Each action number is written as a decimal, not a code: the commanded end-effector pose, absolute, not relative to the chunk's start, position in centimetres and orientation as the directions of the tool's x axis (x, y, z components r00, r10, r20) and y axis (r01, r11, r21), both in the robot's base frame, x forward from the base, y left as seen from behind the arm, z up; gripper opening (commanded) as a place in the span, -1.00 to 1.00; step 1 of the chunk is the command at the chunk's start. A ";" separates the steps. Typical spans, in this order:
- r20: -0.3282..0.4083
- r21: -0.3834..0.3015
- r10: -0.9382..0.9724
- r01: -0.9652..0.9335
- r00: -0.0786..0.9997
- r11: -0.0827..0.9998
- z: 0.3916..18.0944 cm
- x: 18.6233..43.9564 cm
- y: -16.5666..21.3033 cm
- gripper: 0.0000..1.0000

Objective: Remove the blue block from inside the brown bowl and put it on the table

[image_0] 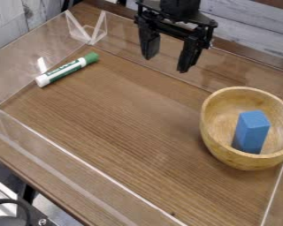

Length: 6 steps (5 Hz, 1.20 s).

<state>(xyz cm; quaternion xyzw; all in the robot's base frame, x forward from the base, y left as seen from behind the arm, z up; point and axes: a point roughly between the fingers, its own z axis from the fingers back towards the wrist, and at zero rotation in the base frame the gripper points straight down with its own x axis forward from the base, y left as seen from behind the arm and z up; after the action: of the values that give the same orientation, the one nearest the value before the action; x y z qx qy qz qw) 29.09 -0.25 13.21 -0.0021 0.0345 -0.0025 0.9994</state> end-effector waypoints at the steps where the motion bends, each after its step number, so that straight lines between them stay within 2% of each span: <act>1: -0.071 -0.012 0.030 -0.031 0.997 0.999 12.8 29.0 -1.3 1.00; 4: 0.012 -0.081 0.193 -0.191 0.981 0.978 13.2 29.5 -8.3 1.00; 6: 0.045 -0.120 0.205 -0.198 0.978 0.973 12.9 30.5 -11.2 1.00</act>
<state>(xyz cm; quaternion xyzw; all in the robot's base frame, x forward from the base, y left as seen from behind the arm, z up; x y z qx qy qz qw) 29.64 -10.82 11.13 -0.0430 0.0014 0.1031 0.9937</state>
